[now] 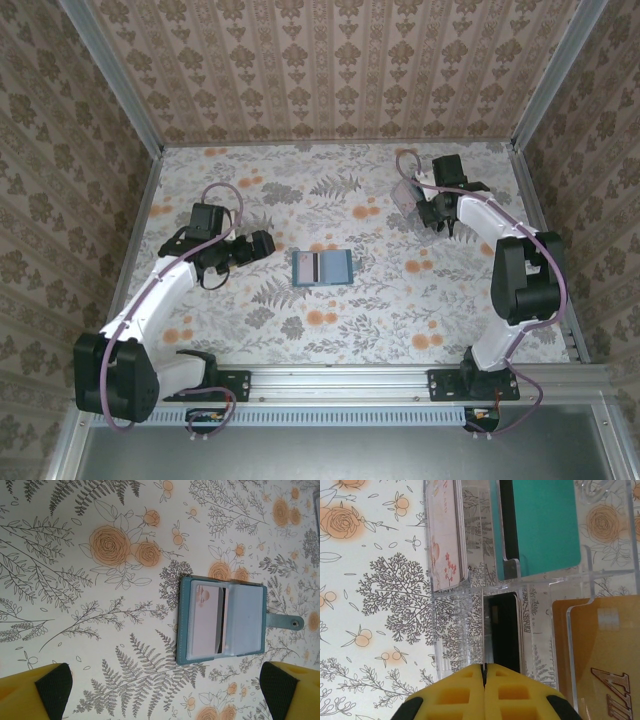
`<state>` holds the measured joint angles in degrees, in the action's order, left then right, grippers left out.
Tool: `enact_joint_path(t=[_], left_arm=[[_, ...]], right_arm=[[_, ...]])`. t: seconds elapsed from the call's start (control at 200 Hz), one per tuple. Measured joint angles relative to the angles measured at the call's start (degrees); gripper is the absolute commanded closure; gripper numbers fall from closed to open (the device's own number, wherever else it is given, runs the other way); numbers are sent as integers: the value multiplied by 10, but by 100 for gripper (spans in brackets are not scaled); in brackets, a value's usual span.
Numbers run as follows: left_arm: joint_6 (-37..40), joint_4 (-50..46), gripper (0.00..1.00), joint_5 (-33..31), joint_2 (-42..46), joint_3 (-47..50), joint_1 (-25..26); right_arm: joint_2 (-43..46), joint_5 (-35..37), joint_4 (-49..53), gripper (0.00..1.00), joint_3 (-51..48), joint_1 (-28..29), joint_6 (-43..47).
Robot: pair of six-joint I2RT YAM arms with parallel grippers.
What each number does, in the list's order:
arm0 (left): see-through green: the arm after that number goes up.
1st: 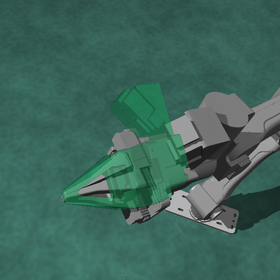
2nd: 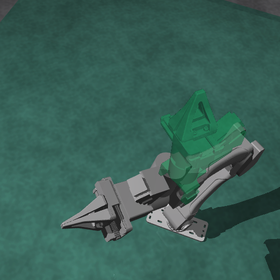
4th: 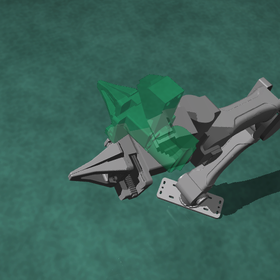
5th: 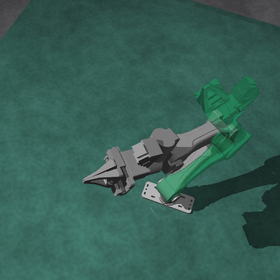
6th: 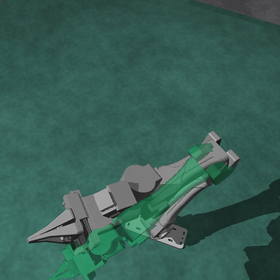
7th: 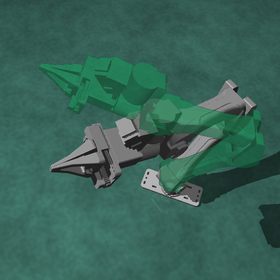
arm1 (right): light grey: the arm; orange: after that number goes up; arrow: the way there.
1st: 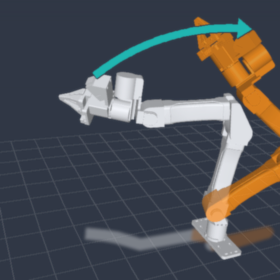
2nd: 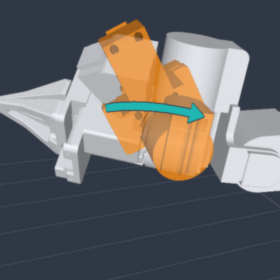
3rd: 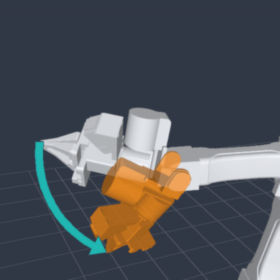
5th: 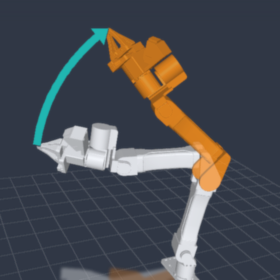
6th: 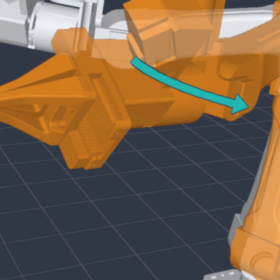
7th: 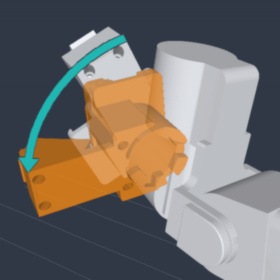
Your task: Take the credit cards out of the card holder
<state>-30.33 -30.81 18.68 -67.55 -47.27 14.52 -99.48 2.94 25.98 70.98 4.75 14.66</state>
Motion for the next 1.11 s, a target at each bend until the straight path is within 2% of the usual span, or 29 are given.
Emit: enact_joint_path(t=[0.555, 0.73, 0.95, 1.105], left_arm=[[0, 0, 0, 6, -3, 0, 0], [0, 2, 0, 6, -3, 0, 0], [0, 4, 0, 6, -3, 0, 0], [0, 4, 0, 6, -3, 0, 0]], right_arm=[[28, 18, 4, 75, 6, 0, -38], [55, -1, 12, 66, 6, 5, -70], [39, -20, 26, 66, 7, 38, -86], [3, -21, 44, 66, 8, 40, -89]])
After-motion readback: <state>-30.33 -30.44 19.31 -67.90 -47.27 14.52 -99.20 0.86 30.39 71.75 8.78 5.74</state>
